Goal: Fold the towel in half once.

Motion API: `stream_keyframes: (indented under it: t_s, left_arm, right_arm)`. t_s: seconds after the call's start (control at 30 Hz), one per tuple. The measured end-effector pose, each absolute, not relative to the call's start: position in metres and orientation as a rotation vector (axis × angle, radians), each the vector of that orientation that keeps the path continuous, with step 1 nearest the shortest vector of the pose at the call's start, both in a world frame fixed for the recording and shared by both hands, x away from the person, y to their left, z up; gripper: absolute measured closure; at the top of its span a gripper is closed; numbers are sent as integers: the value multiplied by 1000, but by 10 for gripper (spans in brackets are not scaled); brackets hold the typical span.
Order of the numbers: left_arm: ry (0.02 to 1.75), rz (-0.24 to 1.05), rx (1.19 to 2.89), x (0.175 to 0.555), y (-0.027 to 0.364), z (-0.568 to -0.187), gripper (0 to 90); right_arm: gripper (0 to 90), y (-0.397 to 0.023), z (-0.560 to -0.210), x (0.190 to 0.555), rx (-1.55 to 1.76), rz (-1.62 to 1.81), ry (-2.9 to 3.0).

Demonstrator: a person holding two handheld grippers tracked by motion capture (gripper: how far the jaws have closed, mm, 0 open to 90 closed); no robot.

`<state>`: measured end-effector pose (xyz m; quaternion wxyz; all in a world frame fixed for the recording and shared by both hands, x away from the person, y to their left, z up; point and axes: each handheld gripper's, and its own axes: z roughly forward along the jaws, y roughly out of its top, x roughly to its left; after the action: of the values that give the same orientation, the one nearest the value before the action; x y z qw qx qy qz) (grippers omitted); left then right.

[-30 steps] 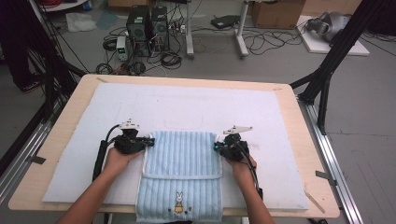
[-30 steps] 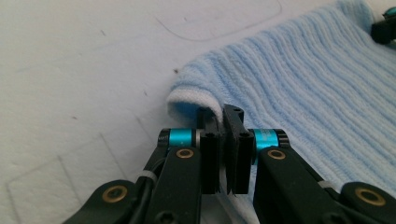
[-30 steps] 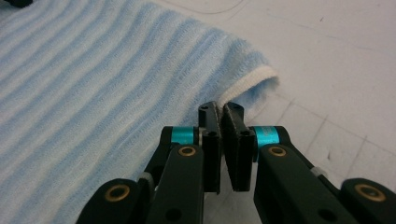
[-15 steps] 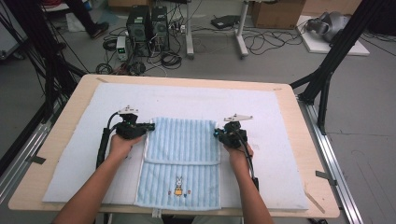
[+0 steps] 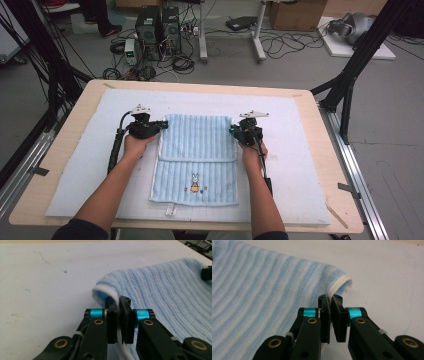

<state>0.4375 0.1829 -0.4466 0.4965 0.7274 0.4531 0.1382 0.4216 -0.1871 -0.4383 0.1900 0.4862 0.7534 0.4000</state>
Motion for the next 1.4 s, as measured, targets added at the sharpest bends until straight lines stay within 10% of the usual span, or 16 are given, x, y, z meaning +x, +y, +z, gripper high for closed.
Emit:
stream_keyframes:
  t_s: [0.23,0.8,1.03,1.4]
  left_arm:
    - [1153,300,1798,434,185,-449,532]
    - [1034,265,1795,359,211,-441,527]
    - [1032,264,1799,346,208,-446,380]
    - [989,310,1925,335,188,-450,626]
  right_arm:
    - [598,-191,-441,422,1427,1151,2094]
    - [454,-204,-414,367,1286,1240,2164]
    - [446,-215,-419,337,1253,1269,2185]
    - [444,-223,-424,330,1263,1255,2173]
